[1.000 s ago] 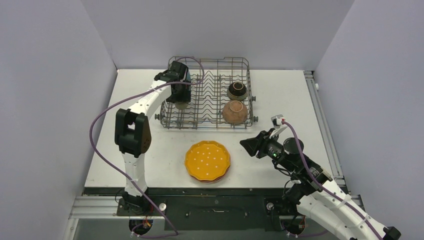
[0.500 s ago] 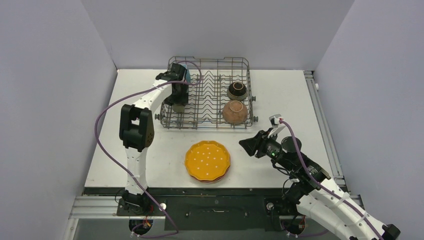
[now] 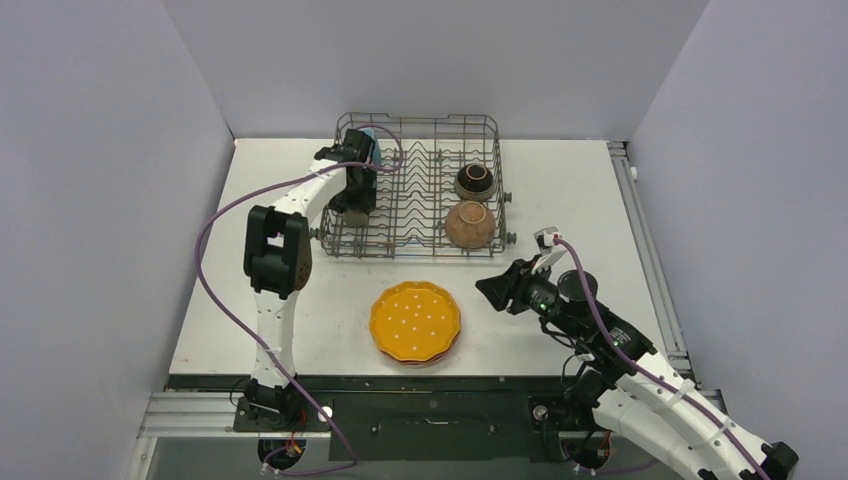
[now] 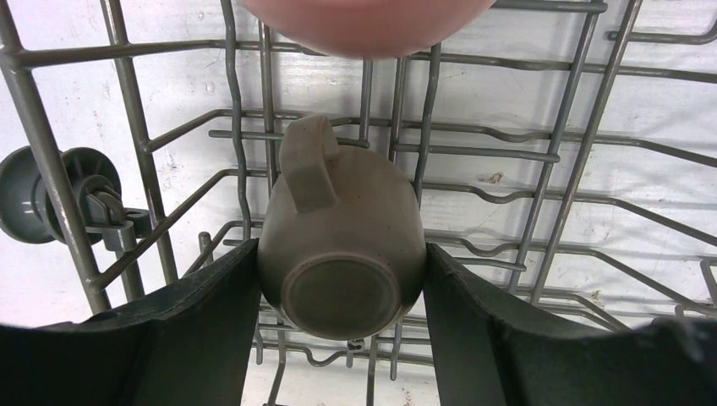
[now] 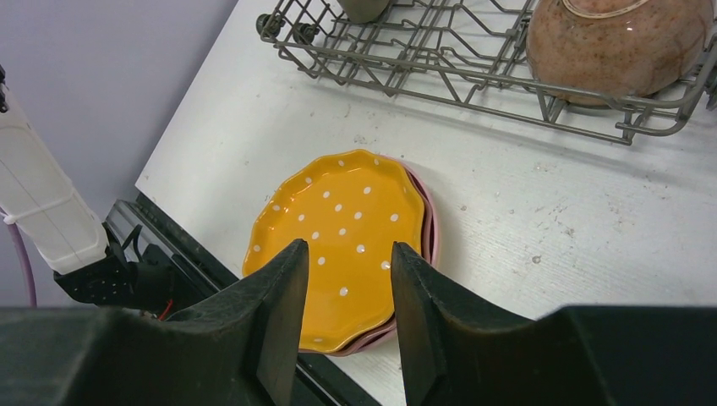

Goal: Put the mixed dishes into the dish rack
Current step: Position the cup upside down at the center of the board.

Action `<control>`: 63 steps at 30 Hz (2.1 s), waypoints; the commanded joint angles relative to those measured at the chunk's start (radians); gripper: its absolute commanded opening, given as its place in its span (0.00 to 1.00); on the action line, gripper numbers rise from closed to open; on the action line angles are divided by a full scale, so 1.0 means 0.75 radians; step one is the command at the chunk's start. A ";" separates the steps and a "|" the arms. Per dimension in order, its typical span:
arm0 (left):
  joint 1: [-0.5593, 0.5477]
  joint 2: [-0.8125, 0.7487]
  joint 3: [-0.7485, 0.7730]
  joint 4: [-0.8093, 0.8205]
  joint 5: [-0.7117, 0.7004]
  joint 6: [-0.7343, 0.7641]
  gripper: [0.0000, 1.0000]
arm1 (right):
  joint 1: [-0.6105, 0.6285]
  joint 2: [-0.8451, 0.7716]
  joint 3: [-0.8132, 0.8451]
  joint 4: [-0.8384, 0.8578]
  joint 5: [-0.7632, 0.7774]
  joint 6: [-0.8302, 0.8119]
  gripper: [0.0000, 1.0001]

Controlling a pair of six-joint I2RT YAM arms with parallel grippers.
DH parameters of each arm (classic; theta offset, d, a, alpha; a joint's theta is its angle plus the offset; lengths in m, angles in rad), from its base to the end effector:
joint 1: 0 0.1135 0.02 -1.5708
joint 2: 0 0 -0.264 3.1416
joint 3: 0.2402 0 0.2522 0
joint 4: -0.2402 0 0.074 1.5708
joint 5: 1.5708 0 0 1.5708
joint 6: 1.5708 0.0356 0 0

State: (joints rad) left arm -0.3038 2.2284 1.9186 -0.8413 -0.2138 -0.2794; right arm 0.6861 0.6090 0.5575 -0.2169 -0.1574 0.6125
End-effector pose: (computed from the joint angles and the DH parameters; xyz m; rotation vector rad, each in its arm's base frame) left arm 0.4577 -0.1356 0.2056 -0.0285 2.6783 0.1112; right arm 0.1175 0.1034 0.2829 -0.1904 1.9606 1.0295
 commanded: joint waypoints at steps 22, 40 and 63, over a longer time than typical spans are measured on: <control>0.020 0.025 0.112 0.004 -0.059 0.045 0.89 | -0.011 0.079 0.041 0.101 -0.031 -0.029 0.38; -0.008 -0.196 0.037 -0.006 0.000 0.068 0.96 | -0.010 0.082 0.083 0.007 -0.009 -0.063 0.38; -0.159 -0.727 -0.439 0.139 0.028 0.007 0.96 | -0.011 0.154 0.191 -0.274 0.063 -0.112 0.38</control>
State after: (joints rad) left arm -0.3935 1.7950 1.6188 -0.7940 -0.2012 -0.2592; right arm 0.6861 0.7033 0.6567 -0.3882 -0.1265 0.5362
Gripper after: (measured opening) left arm 0.965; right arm 0.378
